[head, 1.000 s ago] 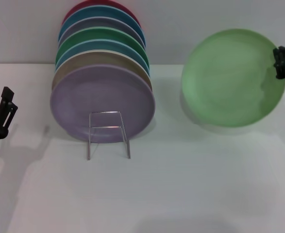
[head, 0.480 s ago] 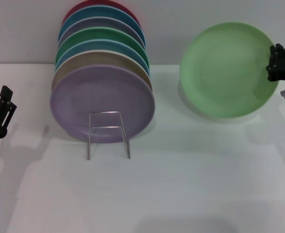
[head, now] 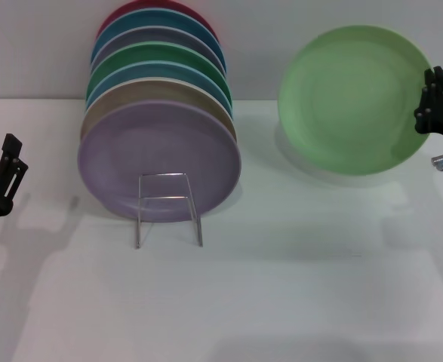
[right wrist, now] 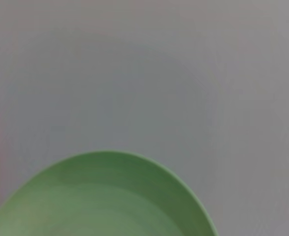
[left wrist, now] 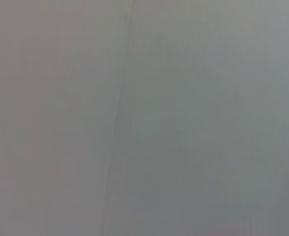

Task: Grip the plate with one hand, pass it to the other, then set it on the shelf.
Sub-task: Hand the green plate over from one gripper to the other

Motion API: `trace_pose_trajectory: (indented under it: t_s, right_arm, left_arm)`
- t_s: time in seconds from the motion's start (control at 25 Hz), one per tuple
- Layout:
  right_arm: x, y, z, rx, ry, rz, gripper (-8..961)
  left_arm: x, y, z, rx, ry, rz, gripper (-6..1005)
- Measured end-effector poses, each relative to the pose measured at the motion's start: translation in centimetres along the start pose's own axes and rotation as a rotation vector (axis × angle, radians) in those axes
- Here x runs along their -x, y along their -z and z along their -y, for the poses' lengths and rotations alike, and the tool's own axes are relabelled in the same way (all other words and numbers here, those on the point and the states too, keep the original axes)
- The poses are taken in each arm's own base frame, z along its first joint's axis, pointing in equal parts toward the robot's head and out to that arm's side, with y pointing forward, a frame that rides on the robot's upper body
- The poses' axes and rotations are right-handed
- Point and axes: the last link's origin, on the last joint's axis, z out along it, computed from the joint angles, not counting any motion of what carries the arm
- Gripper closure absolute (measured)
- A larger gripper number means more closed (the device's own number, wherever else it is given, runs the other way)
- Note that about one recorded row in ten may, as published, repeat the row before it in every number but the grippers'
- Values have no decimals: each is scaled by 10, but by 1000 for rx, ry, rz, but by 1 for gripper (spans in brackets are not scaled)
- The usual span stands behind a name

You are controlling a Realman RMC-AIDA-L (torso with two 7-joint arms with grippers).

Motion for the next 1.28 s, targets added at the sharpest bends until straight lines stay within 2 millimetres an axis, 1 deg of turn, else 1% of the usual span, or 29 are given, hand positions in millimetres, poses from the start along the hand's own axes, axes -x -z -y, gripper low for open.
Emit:
trace_pose_trajectory:
  t_s: [0.12, 0.24, 0.44, 0.64, 0.68, 0.84, 1.0, 1.12, 1.28]
  right_arm:
    - [-10, 4, -2, -20, -22, 27, 941]
    - [-18, 13, -4, -43, -32, 78, 941]
    - [-24, 38, -8, -73, -26, 183, 941]
    - [-32, 63, -14, -77, -18, 244, 941]
    - [-34, 69, -15, -81, -14, 259, 941]
    - [-38, 93, -18, -89, -1, 303, 941]
    - [-40, 114, -21, -95, 0, 324, 941]
    - [-41, 122, -26, -79, 2, 332, 941]
    - [-40, 132, -39, -48, 20, 341, 941]
  left_arm:
    - [1, 1, -1, 3, 4, 4, 152]
    - [0, 6, -4, 7, 15, -3, 153]
    - [-4, 15, -10, 33, 29, -30, 153]
    - [-5, 20, -23, 83, 56, -40, 152]
    - [-5, 20, -23, 83, 56, -40, 152]
    - [-8, 26, -44, 141, 124, -59, 152]
    - [-9, 29, -58, 189, 161, -62, 152]
    - [-8, 33, -68, 228, 179, -48, 153]
    - [-6, 38, -76, 269, 195, -30, 153]
